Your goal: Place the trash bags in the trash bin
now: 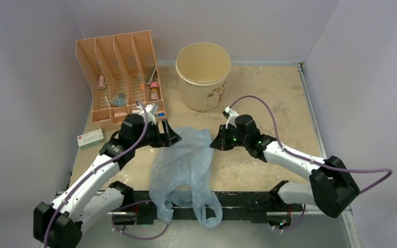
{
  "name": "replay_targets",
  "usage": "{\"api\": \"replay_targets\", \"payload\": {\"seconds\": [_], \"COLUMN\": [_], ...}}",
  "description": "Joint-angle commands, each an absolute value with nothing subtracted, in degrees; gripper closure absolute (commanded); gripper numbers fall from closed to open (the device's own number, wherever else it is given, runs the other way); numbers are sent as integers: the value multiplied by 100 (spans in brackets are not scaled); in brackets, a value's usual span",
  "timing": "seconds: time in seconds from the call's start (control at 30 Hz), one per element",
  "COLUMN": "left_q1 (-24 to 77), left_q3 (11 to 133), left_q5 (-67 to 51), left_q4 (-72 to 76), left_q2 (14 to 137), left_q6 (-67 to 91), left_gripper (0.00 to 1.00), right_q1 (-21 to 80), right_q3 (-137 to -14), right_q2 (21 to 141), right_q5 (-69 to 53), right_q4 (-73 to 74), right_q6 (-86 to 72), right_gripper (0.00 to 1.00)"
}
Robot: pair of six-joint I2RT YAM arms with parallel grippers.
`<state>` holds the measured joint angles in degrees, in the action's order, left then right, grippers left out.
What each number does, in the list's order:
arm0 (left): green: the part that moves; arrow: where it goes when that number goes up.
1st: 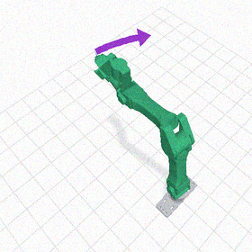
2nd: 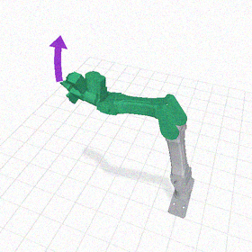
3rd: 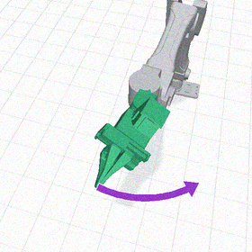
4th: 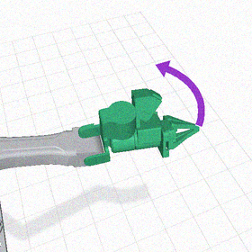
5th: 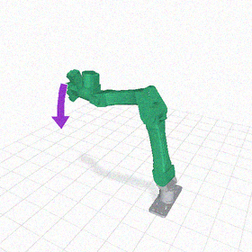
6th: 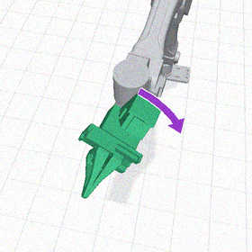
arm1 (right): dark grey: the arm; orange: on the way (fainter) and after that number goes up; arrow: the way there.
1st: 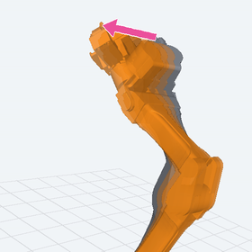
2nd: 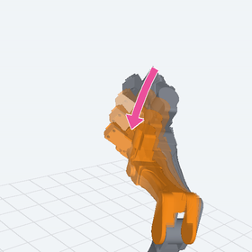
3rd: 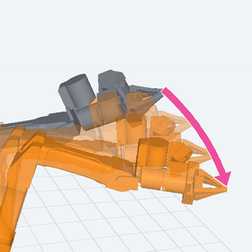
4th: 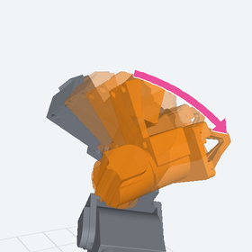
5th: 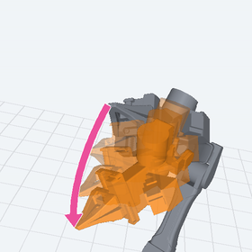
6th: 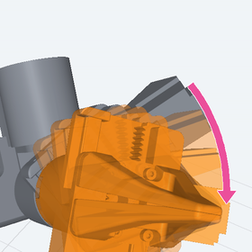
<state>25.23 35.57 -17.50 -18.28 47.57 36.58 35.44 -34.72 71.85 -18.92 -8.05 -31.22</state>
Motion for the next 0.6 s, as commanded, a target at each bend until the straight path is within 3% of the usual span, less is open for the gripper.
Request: {"api": "replay_targets", "payload": {"seconds": [0.0, 0.17, 0.57], "left_q1": [2496, 2495, 2496], "left_q3": [3515, 3129, 2651], "left_q5": [-2166, -2376, -2666], "left_q4": [-1506, -794, 123], "left_q2": [5305, 5686, 5853], "left_q6": [3463, 3690, 4024], "left_gripper": [22, 23, 26], "right_q1": [3787, 4237, 5375], "right_q3": [-3296, -3104, -3512], "right_q2": [6839, 6658, 8013], "right_q5": [-2132, -3075, -2378], "right_q4": [-1588, -2707, -3197], "right_q6": [-3492, -3929, -4188], "right_gripper": [87, 83, 76]}}
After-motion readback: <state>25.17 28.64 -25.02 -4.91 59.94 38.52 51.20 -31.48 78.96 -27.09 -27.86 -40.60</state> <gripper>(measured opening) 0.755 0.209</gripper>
